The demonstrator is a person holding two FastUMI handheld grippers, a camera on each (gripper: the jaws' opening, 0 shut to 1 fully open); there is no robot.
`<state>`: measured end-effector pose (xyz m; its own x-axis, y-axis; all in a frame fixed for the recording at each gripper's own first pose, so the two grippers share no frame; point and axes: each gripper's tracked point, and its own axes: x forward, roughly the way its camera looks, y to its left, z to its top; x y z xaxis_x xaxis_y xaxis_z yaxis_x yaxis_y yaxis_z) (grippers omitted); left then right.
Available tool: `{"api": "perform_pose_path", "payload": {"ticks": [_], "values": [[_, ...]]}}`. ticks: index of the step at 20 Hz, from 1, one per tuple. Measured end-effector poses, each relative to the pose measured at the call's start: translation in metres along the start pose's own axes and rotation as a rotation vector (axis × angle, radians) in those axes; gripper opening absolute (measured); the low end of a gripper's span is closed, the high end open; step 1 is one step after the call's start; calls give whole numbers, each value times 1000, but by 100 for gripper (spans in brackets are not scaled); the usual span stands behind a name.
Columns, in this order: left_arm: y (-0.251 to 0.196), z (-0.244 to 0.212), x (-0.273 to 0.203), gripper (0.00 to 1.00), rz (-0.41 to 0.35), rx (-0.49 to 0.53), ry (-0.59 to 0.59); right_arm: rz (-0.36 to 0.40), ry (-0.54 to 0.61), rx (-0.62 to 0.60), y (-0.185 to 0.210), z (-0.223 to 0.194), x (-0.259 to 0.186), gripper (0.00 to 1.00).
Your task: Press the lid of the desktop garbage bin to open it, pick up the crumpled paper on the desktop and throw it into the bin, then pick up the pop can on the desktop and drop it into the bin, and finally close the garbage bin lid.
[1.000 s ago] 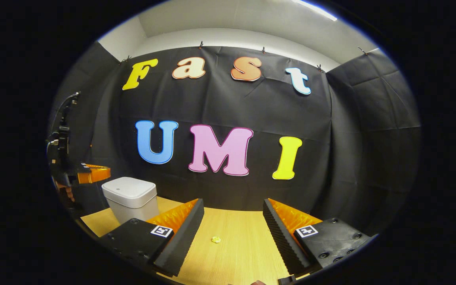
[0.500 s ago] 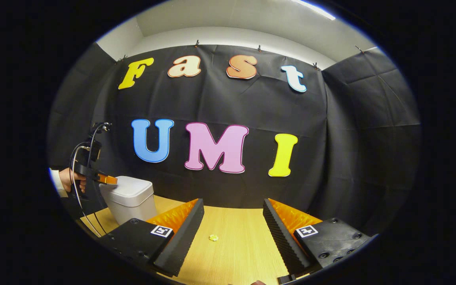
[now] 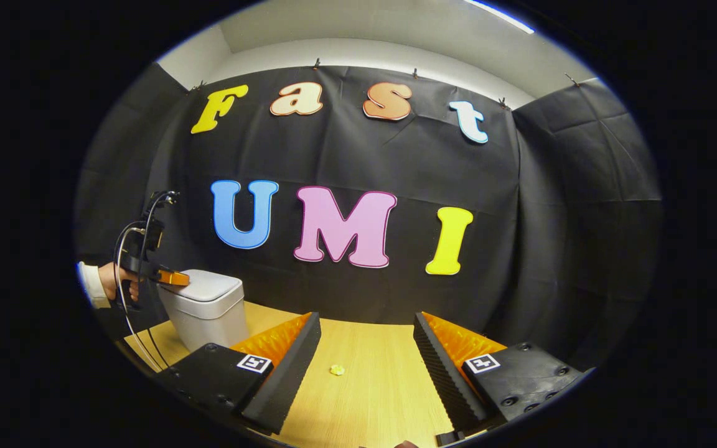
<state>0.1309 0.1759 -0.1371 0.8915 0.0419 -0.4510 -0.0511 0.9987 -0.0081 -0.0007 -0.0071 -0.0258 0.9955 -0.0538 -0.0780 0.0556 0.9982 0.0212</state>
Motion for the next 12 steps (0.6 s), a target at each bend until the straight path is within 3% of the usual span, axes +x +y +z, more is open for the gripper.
{"api": "perform_pose_path", "payload": {"ticks": [3,7,12], "values": [[-5,37,-15,6,12,42,-109,10,-2,13,5,3,3,96],[-4,50,-26,6,29,59,-121,28,5,-12,14,1,6,96],[-5,104,-66,7,61,108,-300,39,3,-32,17,7,8,96]]}}
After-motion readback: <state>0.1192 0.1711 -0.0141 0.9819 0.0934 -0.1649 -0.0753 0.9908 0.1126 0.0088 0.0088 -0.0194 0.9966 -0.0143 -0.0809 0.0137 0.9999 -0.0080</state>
